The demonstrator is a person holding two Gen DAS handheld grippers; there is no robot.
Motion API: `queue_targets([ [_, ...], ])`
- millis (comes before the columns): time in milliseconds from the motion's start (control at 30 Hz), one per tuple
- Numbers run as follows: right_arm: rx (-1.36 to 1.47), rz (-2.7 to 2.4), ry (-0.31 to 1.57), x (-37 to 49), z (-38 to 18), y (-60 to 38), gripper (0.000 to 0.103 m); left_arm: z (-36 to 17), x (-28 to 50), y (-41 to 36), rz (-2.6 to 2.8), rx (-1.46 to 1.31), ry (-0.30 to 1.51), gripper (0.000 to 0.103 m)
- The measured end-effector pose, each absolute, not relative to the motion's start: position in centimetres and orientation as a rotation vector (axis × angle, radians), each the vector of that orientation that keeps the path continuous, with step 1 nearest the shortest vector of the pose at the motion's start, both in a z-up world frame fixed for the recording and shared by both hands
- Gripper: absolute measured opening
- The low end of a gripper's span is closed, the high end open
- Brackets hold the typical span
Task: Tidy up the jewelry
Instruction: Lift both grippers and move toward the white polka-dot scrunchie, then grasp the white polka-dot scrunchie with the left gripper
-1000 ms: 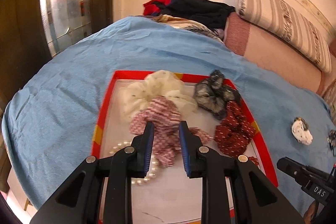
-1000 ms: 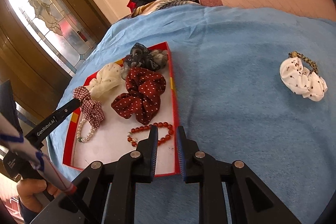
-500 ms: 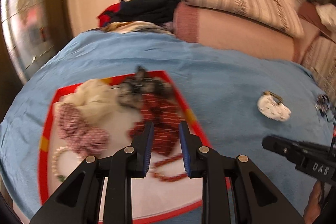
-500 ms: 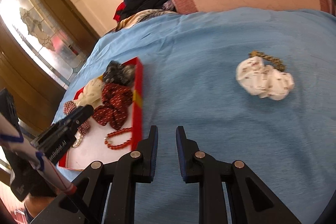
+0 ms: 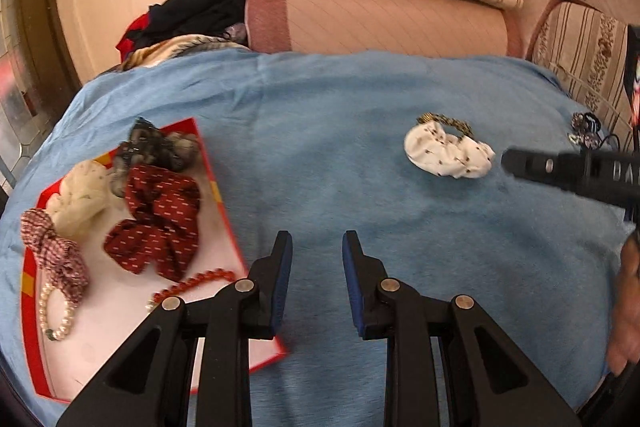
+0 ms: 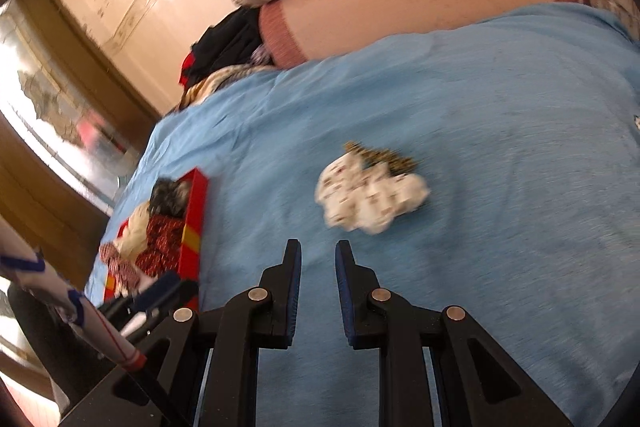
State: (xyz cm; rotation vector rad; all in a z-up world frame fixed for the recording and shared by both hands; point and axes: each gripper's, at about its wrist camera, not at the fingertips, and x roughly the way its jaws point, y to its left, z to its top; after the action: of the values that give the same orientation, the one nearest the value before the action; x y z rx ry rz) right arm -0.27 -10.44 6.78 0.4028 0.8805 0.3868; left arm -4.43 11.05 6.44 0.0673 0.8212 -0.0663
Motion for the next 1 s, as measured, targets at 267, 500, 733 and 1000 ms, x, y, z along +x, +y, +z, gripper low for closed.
queue_targets([
  [267,0.427,0.335,0.867,3.2,6.7,-14.1,0.019,7.3,-0.9,8.8,-0.136,-0.038,0.865,0.034],
  [500,0.474,0.302,0.857,4.7,6.6,-16.4,0.020,5.5,5.6,5.9,-0.246,-0.217,1.019,0.037],
  [733,0.498,0.304,0.863,5.1,6.4,-17.1,0.020,1.9,9.3,4.6,-0.270,-0.398,1.106,0.026],
  [1000,0.453,0.344,0.850,5.5,6.1,-16.0,0.020,1.6,6.7,5.6,-0.201,-0.252,1.058,0.006],
])
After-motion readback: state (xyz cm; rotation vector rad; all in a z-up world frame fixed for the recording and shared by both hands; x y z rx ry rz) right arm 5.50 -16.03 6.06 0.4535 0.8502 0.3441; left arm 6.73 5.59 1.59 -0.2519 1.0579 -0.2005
